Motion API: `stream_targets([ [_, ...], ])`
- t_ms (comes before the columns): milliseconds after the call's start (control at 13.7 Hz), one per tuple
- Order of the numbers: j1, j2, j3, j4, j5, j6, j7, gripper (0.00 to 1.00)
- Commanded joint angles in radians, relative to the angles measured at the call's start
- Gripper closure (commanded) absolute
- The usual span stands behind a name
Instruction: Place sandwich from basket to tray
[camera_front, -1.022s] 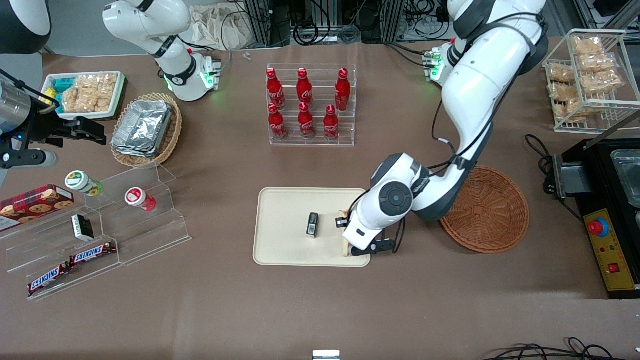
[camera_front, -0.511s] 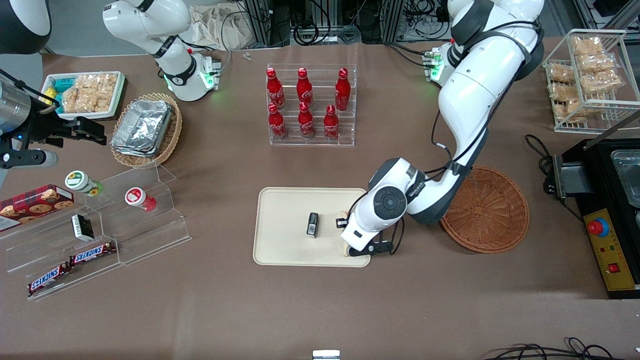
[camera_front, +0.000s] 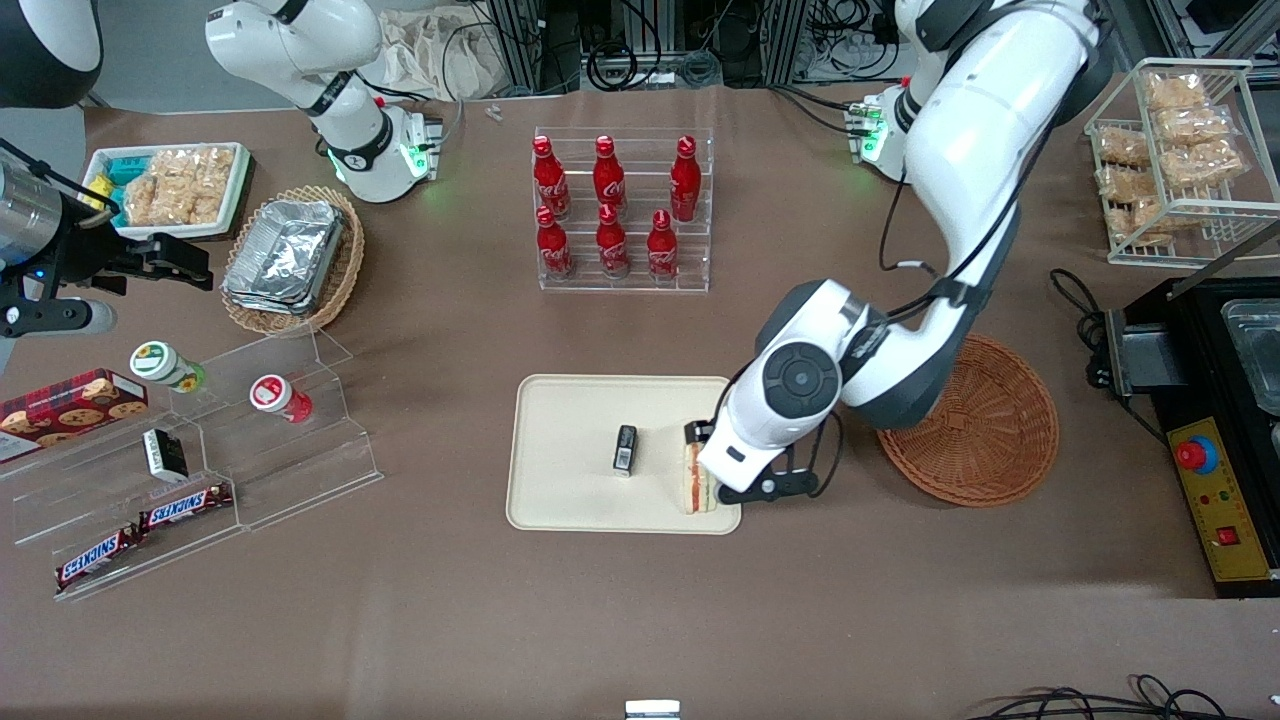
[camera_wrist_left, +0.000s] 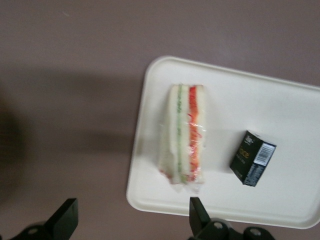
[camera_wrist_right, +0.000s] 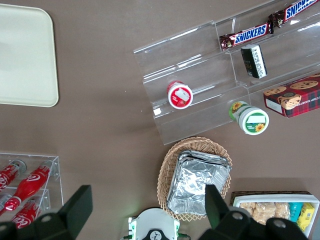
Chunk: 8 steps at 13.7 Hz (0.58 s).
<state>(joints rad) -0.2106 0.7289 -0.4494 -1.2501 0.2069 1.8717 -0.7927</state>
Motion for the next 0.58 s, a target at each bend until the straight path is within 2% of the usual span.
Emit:
stream_targets([
  [0,0.069,-0.116,0.0,-0.049,0.011,-0.078,0.015,0.0],
  [146,0.149,-0.204,-0.006,-0.092,-0.014,-0.086,0.079,0.0],
  [365,0.221,-0.408,-0.003,-0.291,-0.035,-0.068,0.134,0.0],
  [511,0.293,-0.517,-0.005,-0.368,-0.067,-0.066,0.232,0.0],
])
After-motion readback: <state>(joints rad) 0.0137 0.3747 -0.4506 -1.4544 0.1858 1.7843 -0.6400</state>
